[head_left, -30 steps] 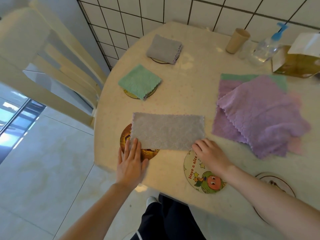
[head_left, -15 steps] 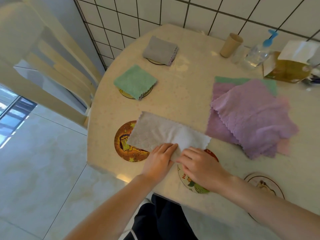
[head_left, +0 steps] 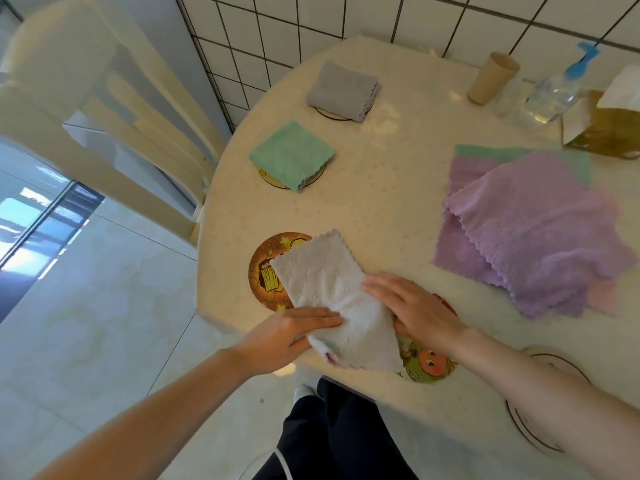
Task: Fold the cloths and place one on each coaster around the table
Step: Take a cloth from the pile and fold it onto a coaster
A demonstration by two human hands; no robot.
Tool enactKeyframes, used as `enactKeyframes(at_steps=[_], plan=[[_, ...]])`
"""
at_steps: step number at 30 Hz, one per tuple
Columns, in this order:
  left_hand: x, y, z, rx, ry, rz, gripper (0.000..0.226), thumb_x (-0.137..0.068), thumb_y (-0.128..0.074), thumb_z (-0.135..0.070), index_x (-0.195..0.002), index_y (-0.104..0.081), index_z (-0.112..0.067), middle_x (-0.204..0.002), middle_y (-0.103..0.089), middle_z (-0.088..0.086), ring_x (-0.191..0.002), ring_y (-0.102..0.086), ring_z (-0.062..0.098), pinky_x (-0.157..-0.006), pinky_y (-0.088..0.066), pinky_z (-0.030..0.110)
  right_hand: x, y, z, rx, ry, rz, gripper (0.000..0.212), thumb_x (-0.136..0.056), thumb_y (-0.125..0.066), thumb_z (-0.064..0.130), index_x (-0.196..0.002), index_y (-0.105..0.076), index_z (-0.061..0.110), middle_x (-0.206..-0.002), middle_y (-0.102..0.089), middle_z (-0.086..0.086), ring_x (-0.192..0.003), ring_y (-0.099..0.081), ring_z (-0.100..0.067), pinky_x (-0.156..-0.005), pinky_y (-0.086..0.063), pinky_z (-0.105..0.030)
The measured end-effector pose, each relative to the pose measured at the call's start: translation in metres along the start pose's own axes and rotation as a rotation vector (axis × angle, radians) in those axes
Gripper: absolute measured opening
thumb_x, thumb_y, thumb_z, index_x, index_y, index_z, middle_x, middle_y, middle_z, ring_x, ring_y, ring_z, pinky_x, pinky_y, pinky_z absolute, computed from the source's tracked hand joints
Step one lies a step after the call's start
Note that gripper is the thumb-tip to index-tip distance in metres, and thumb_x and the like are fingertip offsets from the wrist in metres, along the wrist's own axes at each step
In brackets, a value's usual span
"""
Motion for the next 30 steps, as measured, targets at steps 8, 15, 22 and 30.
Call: enactKeyframes(at_steps=[8, 15, 22, 30], plan=[[0.041, -0.010, 0.028, 0.054, 0.267, -0.025, 0.036, -0.094, -0.052, -0.020, -0.126, -0.061, -0.033, -0.128, -0.060, -0.015, -0.118, -0.052, -0.003, -0.103, -0.038, 0.015, -0.005, -0.024, 0.012, -0.122, 0.254, 0.087, 0.041, -0.080, -0.064, 0.008, -0.118, -0.064, 0.020, -0.107, -0.071, 0.006, -0.097, -0.065, -0.009, -0.082, -0.056, -0.030], [0.016, -0.002, 0.032, 0.661, 0.758, -0.531, 0.023, -0.092, -0.061, -0.026, -0.080, -0.066, -0.006, -0.071, -0.060, 0.006, -0.066, -0.059, 0.018, -0.074, -0.055, 0.047, -0.050, -0.007, 0.016, -0.694, -0.426, 0.101, 0.020, -0.095, -0.049, 0.036, -0.093, -0.066, 0.026, -0.076, -0.066, 0.003, -0.058, -0.057, -0.015, -0.054, -0.048, -0.033], [-0.003, -0.001, 0.038, 0.368, 0.909, -0.595, 0.026, -0.092, -0.051, -0.045, -0.081, -0.058, -0.022, -0.077, -0.063, 0.005, -0.071, -0.063, 0.026, -0.066, -0.057, 0.050, -0.078, -0.021, 0.019, -0.427, -0.559, 0.022, 0.039, -0.094, -0.041, 0.049, -0.077, -0.052, 0.016, -0.061, -0.056, 0.003, -0.053, -0.053, -0.015, -0.047, -0.037, -0.029], [-0.009, 0.003, 0.033, 0.301, 0.982, -0.650, 0.023, -0.090, -0.057, -0.041, -0.078, -0.056, -0.021, -0.074, -0.061, -0.001, -0.070, -0.059, 0.020, -0.062, -0.050, 0.038, -0.078, -0.029, 0.014, -0.254, -0.686, -0.010, 0.039, -0.097, -0.039, 0.042, -0.064, -0.039, 0.020, -0.058, -0.050, 0.002, -0.051, -0.048, -0.017, -0.046, -0.032, -0.028]])
Point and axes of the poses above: each hand's wrist, its own x-axis away from the middle knuckle, its own y-axis out of the back of the hand, z = x × y, the point moved 2 cm from there along -x, towards the middle knuckle
